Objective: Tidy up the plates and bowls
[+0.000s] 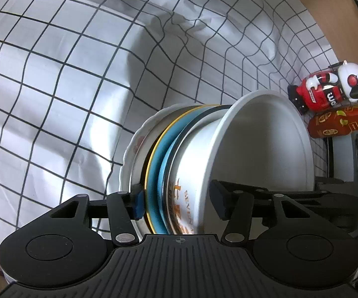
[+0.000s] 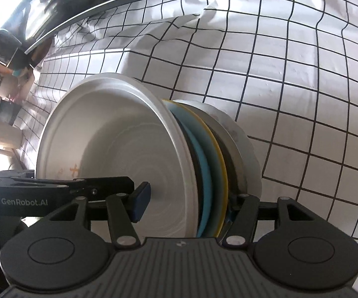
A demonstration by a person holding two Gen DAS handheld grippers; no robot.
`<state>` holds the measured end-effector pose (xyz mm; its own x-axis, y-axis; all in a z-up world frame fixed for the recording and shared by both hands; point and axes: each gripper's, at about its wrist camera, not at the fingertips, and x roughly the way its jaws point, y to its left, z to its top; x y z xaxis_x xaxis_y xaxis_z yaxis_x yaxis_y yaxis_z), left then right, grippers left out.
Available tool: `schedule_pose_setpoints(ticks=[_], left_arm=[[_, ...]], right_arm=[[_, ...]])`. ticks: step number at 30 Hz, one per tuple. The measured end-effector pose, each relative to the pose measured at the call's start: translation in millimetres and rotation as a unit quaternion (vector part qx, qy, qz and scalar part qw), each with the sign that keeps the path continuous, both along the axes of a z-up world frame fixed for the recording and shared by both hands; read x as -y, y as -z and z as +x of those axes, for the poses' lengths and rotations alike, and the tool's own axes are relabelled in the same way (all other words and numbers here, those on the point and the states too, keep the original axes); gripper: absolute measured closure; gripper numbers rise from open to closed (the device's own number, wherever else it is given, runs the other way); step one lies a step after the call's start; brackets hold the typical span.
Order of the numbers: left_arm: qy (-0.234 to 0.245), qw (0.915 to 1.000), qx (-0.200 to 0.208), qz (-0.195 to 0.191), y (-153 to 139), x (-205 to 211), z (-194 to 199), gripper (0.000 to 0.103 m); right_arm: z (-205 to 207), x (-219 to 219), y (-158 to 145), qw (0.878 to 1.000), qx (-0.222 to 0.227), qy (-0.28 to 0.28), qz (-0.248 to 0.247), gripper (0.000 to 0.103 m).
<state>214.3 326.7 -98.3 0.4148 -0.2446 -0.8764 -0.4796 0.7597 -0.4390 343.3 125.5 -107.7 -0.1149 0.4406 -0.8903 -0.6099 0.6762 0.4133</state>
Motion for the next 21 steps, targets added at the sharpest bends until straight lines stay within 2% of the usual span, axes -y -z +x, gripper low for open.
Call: schedule_pose_setpoints(ticks=[2,6,12,15,21], left_arm=[[-0.001,1.0,-0.002,-0.002,-1.0,-2.3,-1.7,0.051],[-0.003,1.0,0.0,-0.004,-2.8,-5.9,-4.2,0.055],[-0.002,1.0,-0.002,0.007,-6.5,-3.6,-3.4,0.056],[-0.002,0.9999,-0.005,0.01,-7.3,-4.8,-2.9,0.06],[-0.01,0.9983,0.009,0.056,-29.9,-4.9,-6.1,0.059]], right_arm=[[1.2,0.3,-1.1,1.0,0.007,-0.001,-0.01,0.046],[9.5,10.1,-2.9,1.0,-0.022,0.015,-0.001,0.048],[6.1,18.2,-16.9,1.0,-0.003,0.016,0.007,0.048],[6.2,23.0,-20.9,1.0,0.0,0.022,0.013,0.048],[5.9,29.5,-34.7,0.999,0.021,0.019,0.043,0.048]])
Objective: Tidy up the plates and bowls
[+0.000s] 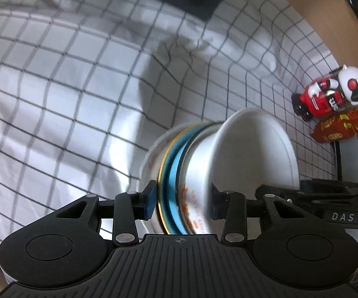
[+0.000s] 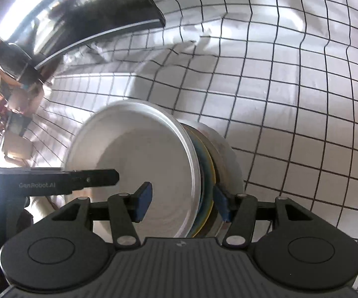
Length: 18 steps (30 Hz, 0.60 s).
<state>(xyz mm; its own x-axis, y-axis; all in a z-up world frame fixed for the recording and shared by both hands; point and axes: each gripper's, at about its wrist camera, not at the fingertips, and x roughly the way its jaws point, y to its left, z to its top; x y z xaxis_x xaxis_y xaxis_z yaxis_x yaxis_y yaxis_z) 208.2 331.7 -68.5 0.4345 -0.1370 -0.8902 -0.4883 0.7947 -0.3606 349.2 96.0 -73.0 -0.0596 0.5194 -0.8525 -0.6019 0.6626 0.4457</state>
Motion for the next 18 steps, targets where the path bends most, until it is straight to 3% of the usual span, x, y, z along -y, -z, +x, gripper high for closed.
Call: schedule_pose_setpoints(ticks=[6,18], left_arm=[[-0.008,0.9995,0.031,-0.005,-17.1,-2.4,-6.1,0.061],[-0.02,0.9989,0.038,-0.022,-17.9,4.4,-6.9,0.063]], right_arm=[[-5.1,-4.5,-5.2,1.0,0.002,-0.006,0.007,0.047],[-7.0,6.8,-20.0,0.999,0.005,-0.003,0.039,0.047]])
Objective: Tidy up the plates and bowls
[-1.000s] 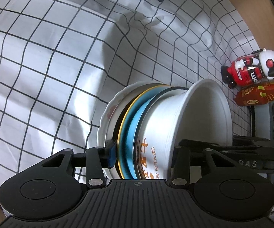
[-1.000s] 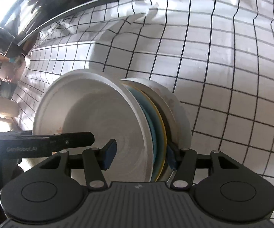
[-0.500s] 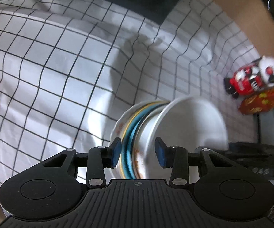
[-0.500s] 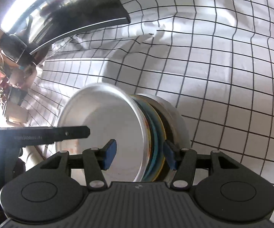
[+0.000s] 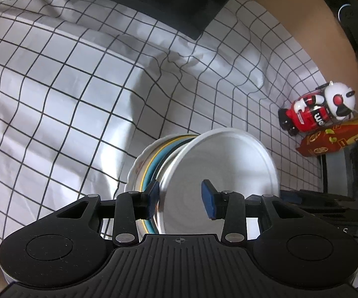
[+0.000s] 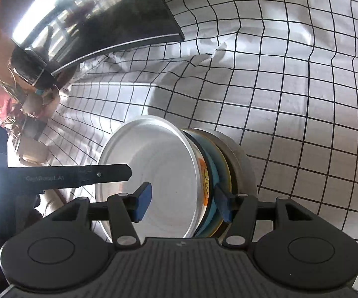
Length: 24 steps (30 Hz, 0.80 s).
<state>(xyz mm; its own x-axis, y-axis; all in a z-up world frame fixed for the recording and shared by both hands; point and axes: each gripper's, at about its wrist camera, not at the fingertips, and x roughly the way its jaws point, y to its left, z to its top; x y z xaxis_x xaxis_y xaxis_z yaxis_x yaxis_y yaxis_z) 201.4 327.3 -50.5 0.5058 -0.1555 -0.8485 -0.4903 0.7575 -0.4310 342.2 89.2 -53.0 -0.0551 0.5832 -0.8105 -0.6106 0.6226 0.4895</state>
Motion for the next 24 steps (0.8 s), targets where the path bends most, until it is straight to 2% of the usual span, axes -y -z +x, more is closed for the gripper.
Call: schedule_pose_setpoints(ticks=[6,13,18,24], left_arm=[[-0.017,0.9996,-0.009,0.021,1.2,-3.4,-3.6,0.064],[-0.031,0.9992,-0.02,-0.018,23.6,-13.6,-9.6,0.065],[-0.028,0.999,-0.014,-0.033,32.7,-17.5,-10.8,0.066],[-0.013,0.9997,-0.002,-0.02,30.0,-14.4,-2.8,0.057]], right_arm=[[1.7,4.0,-0.1,1.0,0.005,0.009,-0.006,0.047],[-3.2,-6.0,16.2,0.999,-0.025,-0.003,-0.034,0.046],[-3.1,-15.1,18.8,0.998,-0.024,0.005,-0.053,0.045],[-9.7,-24.4,0.7,0.998,0.02,-0.006,-0.062,0.043]])
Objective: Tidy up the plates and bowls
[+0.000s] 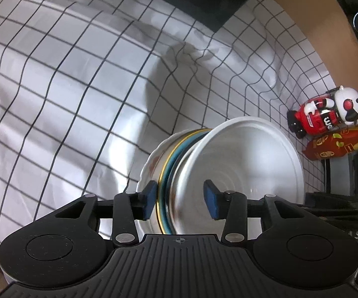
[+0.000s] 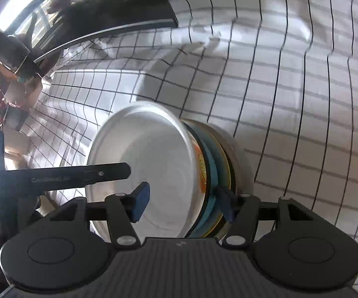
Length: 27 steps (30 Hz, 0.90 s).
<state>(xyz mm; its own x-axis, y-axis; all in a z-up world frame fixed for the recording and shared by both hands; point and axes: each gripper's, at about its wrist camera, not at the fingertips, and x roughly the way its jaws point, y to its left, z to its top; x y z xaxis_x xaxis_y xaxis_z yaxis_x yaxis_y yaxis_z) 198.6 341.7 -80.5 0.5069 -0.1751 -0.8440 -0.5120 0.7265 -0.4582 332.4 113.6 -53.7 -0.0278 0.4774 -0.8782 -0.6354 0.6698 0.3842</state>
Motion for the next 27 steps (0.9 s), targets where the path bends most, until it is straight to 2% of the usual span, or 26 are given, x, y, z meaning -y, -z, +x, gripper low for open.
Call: schedule_pose_setpoints(ticks=[8,11,17,21,27], left_arm=[[-0.001,0.9998,-0.006,-0.018,-3.6,-2.7,-6.3,0.061],[-0.006,0.9995,0.017,-0.026,-18.7,-5.6,-11.5,0.069],[0.006,0.9981,0.059,-0.019,-50.1,-3.7,-5.1,0.068],[0.003,0.9989,0.047,0.003,-49.6,-1.8,4.0,0.068],[-0.009,0.9992,0.037,-0.01,-40.9,-9.2,0.0,0.068]], right_arm=[[7.7,9.1,-1.2,1.0,-0.009,0.003,0.021,0.043],[7.9,14.5,-3.4,1.0,-0.003,0.008,0.024,0.043],[7.4,22.3,-11.0,0.999,-0.005,0.005,0.038,0.044],[7.7,22.0,-17.8,0.999,0.001,0.008,0.05,0.044],[4.5,19.7,-24.6,0.998,0.006,-0.005,0.061,0.044]])
